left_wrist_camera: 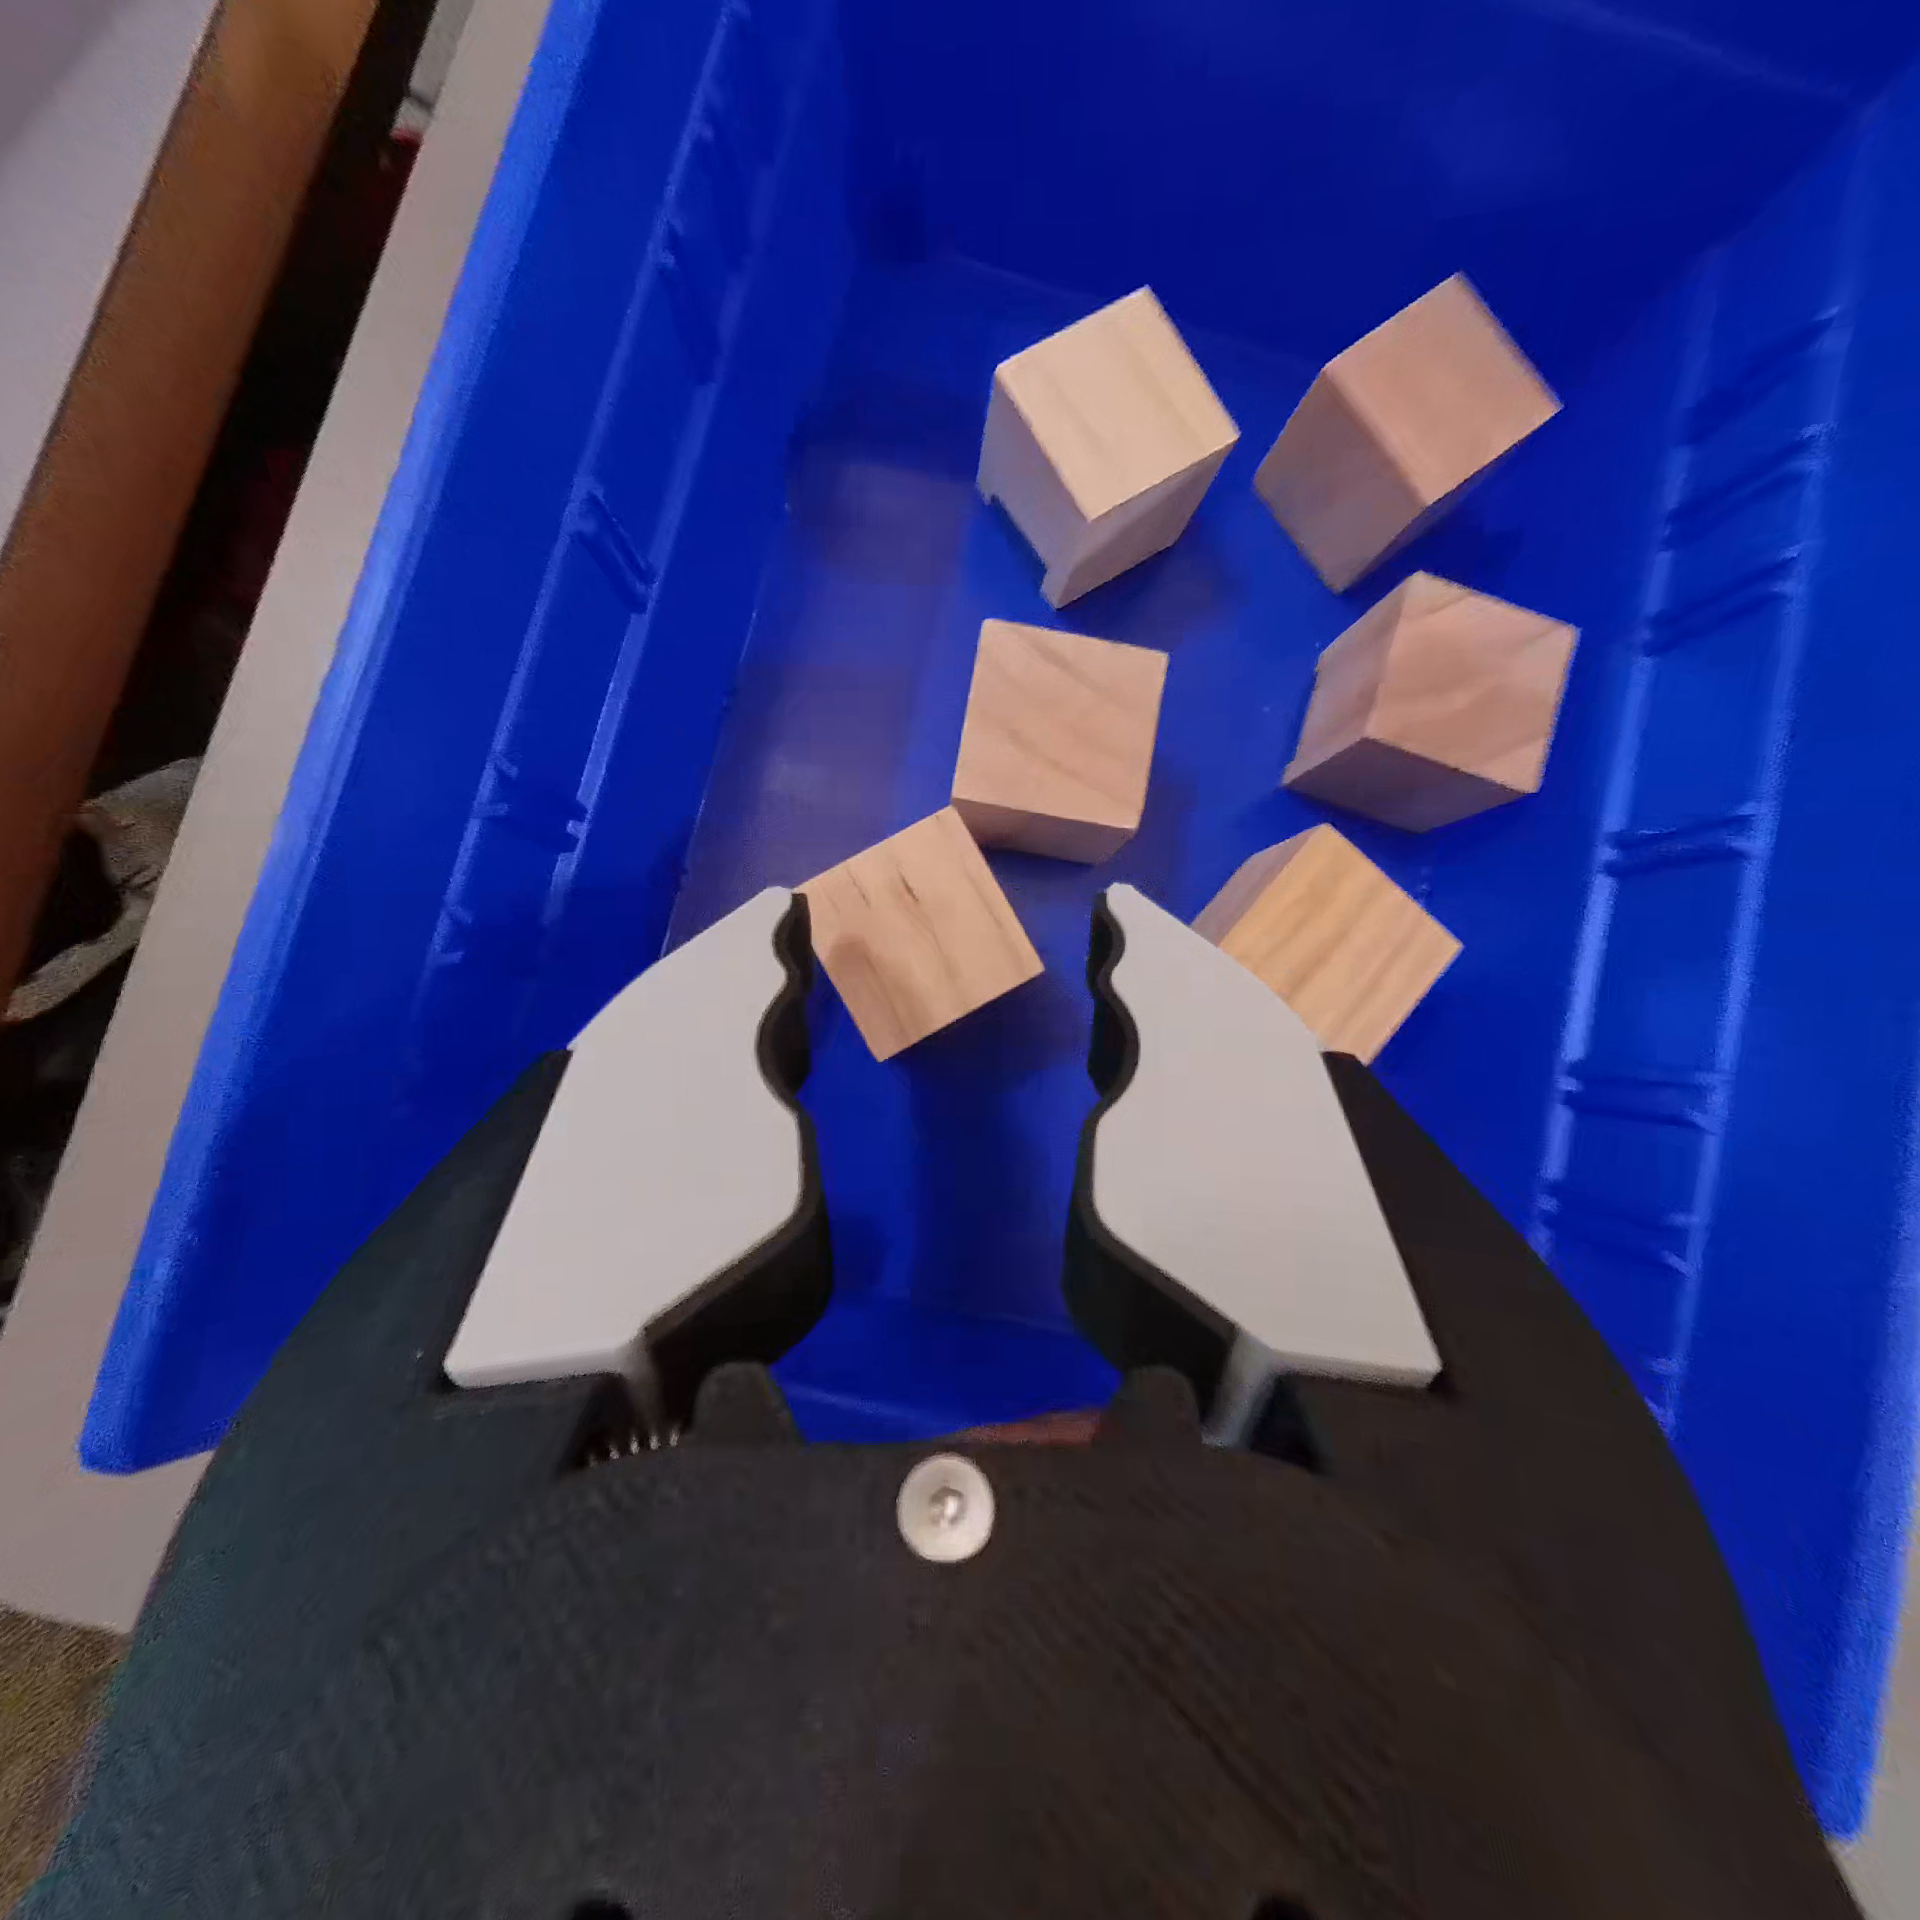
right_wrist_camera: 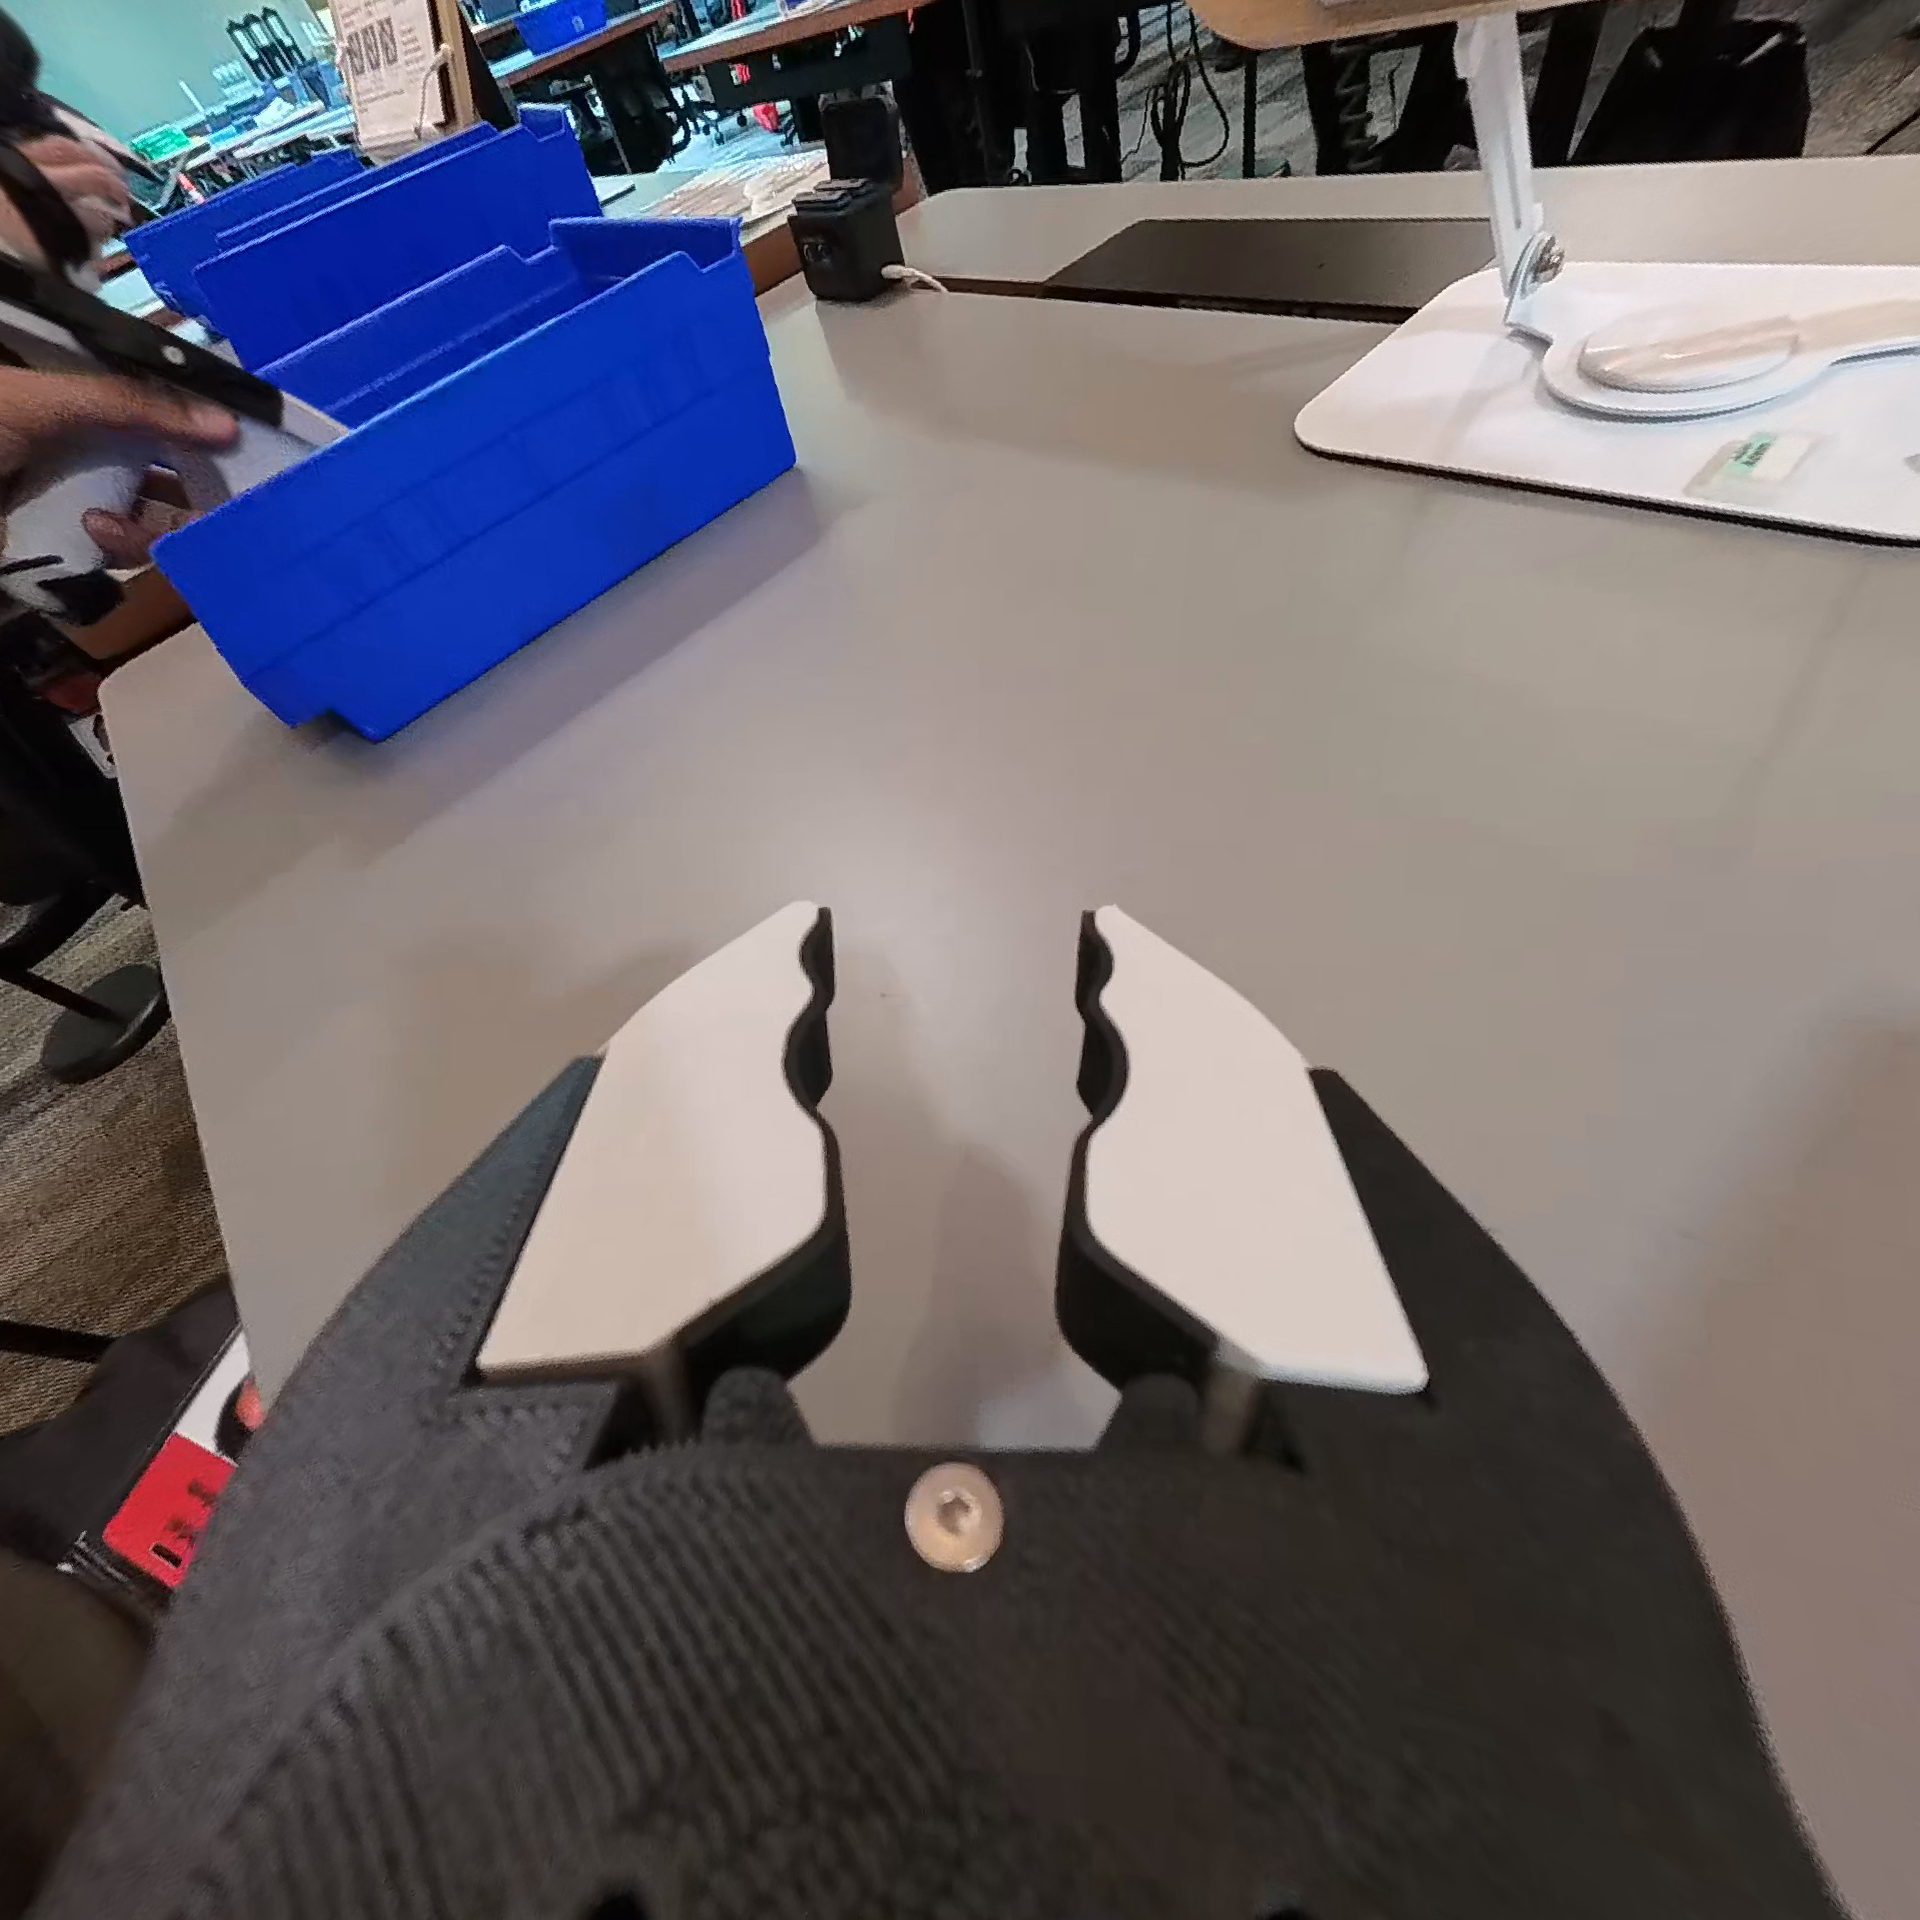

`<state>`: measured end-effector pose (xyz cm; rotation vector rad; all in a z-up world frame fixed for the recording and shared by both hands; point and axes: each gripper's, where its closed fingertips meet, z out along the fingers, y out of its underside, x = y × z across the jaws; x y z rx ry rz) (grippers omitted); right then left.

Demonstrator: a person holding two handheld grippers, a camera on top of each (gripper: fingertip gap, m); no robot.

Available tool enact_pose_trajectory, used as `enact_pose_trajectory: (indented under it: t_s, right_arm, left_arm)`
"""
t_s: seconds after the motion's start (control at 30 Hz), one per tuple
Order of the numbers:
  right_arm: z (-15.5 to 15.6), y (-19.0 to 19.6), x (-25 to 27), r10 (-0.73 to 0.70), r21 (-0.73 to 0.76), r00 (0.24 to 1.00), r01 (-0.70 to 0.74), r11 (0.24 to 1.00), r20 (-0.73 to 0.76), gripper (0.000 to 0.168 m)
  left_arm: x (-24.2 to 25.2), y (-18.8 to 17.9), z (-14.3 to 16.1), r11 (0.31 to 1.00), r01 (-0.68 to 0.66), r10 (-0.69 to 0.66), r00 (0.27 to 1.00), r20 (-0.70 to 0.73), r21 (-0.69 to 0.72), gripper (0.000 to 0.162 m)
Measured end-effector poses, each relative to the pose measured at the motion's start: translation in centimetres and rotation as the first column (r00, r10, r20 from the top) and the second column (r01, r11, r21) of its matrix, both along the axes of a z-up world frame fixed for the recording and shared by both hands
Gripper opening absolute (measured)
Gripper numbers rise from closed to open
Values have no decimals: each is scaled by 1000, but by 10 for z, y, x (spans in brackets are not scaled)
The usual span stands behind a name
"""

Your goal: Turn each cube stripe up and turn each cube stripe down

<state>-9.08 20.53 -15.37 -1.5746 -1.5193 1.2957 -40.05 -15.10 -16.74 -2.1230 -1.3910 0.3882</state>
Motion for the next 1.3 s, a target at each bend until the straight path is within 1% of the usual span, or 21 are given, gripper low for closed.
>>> enact_pose_trajectory:
  t_s: [0.07, 0.13, 0.2, 0.3, 0.4, 0.43, 0.53, 0.67, 0.77, 0.83, 0.9, 0.97, 1.07, 1.13, 1.2, 1.3]
  right_arm:
    - [-1, 1, 0, -3, 4, 1000, 3, 1000, 3, 46]
    - [-2, 3, -1, -7, -5, 1000, 7, 1000, 4, 45]
    - [-1, 4, -1, -7, -19, 1000, 7, 1000, 1, 45]
    - [0, 3, -2, -1, -33, 1000, 1, 999, 0, 45]
    - [1, 0, -2, 10, -49, 1000, -10, 999, -2, 45]
    - [1, 0, -2, 11, -51, 1000, -11, 999, -4, 45]
    - [3, 0, -1, 9, -50, 1000, -10, 999, -8, 44]
    - [3, 1, -1, 7, -65, 1000, -8, 998, -10, 43]
    - [3, 1, -1, 6, -67, 1000, -7, 998, -8, 42]
    - [0, 1, -2, 8, -65, 1000, -8, 998, 1, 41]
    - [-3, -1, -2, 16, -75, 1000, -15, 997, 7, 40]
    - [-3, -3, -3, 26, -72, 1000, -26, 997, 10, 40]
    - [1, -7, -2, 36, -54, 999, -36, 998, -2, 40]
    - [5, -10, -1, 43, -50, 999, -44, 998, -15, 39]
    - [10, -13, 1, 49, -49, 998, -50, 998, -29, 39]
    - [13, -19, 2, 63, -51, 997, -66, 997, -42, 38]
  left_arm:
    - [0, -2, -9, 999, -2, 4, 999, 44, -53, 54]
    - [1, -2, -15, 998, 0, 4, 998, 64, -60, 54]
    - [-1, -4, -16, 997, -9, 13, 999, 50, -83, 51]
    - [-2, -8, -17, 992, -13, 20, 998, 53, -129, 50]
    - [-4, -19, -19, 976, -34, 45, 998, 46, -214, 51]
    - [-5, -21, -20, 974, -39, 49, 998, 42, -224, 52]
    - [-1, -13, -25, 984, -16, 30, 997, 76, -176, 55]
    - [2, -20, -38, 968, 4, 25, 993, 112, -250, 52]
    - [1, -19, -35, 972, -13, 34, 996, 86, -233, 50]
    - [-2, -20, -16, 976, -49, 50, 999, 1, -214, 50]
    - [-2, -18, 14, 983, -67, 51, 994, -92, -174, 50]
    - [4, -6, 46, 994, -53, 37, 986, -165, -95, 49]
    - [28, 36, 76, 996, 67, -55, 979, -195, 56, 48]
    - [49, 70, 93, 974, 165, -128, 965, -228, 152, 48]
    - [70, 103, 110, 937, 263, -194, 939, -285, 229, 48]
    - [97, 146, 140, 864, 362, -214, 893, -396, 349, 48]
